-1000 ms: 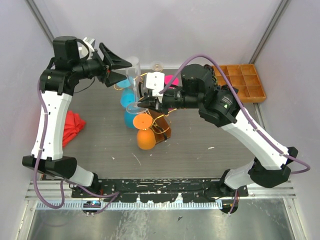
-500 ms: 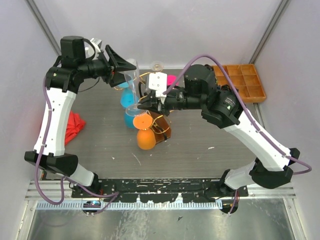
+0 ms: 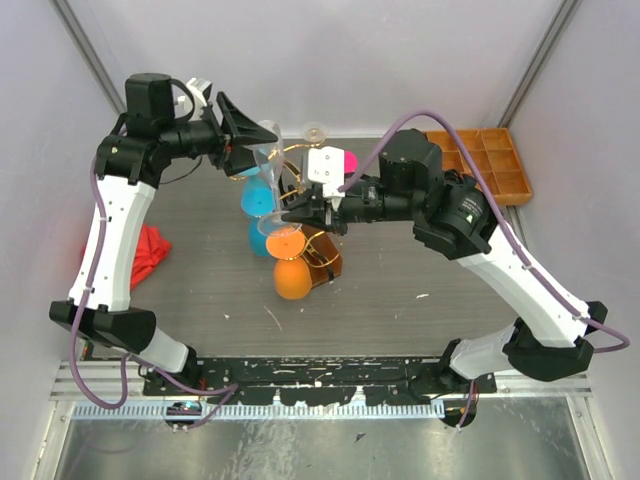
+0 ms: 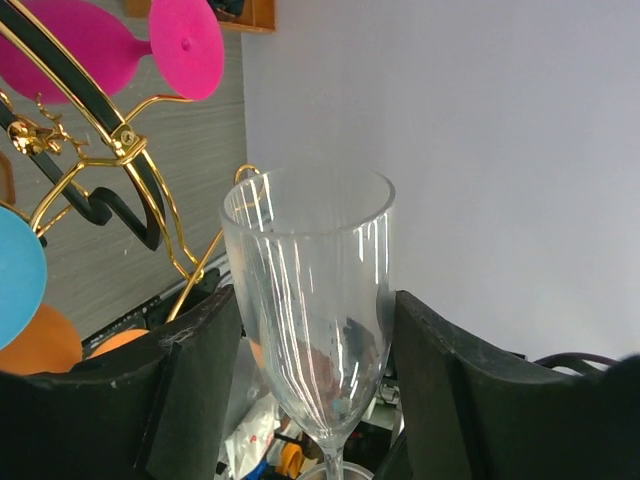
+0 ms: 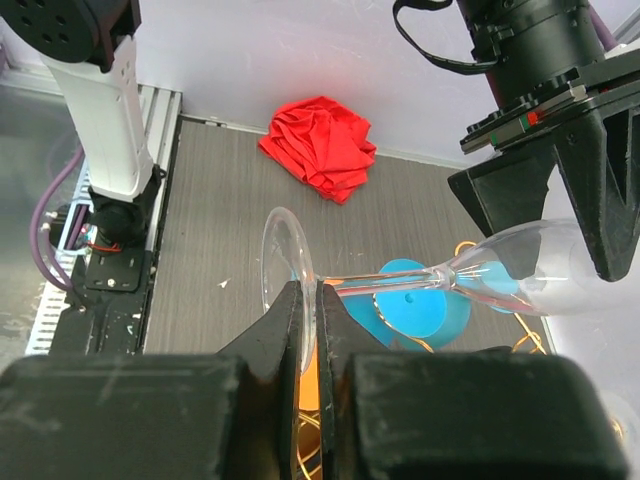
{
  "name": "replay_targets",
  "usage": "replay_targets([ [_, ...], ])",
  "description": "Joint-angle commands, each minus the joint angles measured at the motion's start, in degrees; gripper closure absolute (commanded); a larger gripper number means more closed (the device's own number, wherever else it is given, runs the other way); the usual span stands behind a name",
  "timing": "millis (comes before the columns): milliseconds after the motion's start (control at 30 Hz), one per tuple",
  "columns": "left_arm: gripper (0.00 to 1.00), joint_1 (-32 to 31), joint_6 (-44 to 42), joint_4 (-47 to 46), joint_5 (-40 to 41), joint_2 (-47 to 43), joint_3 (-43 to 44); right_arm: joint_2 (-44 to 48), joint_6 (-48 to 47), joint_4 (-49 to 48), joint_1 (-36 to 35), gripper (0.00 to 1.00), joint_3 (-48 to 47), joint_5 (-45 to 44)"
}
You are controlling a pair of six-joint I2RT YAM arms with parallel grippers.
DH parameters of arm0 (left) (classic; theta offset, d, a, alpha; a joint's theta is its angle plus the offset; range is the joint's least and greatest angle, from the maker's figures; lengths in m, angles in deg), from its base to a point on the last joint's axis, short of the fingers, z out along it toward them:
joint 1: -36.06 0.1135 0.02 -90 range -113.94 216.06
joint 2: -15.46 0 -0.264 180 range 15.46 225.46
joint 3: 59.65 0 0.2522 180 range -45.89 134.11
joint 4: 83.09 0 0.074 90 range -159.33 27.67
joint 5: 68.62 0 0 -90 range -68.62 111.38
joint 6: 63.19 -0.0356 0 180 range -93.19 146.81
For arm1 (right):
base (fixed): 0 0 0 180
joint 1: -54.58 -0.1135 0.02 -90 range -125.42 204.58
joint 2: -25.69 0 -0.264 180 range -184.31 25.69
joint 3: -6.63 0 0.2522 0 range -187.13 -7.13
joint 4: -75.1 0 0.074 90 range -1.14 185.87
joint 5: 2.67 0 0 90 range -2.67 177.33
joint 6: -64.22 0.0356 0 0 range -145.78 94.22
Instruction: Take the wine glass off the wine glass rack
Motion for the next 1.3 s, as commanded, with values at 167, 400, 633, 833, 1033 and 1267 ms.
replay_targets([
  [167,0.31,0.3,0.4,-3.8,-1.8,-0.7,-2.5,4.3,-1.0,-5.3,-0.5,1.0,-1.0,5.5],
  [400,0.42,0.2,1.4,-5.7,-3.2,-0.8,-3.0,4.4,-0.9,-5.2,-0.5,1.0,-0.3,5.3],
  [633,0.6,0.2,1.9,-6.9,-4.0,-1.4,-4.2,4.2,0.3,-5.3,-0.5,0.98,0.5,0.8],
  [833,0.69,4.7,1.5,-6.6,-3.8,-0.8,-2.9,6.0,2.7,-4.9,-0.5,0.0,1.3,-8.4],
  [1033,0.69,16.5,-0.9,-6.4,-0.2,2.2,3.5,11.5,2.1,-8.3,-0.5,0.0,7.0,-15.2],
  [1267,0.68,24.6,-6.3,-15.5,15.6,1.8,0.5,12.7,2.0,-8.3,-0.5,0.0,9.3,-20.1],
])
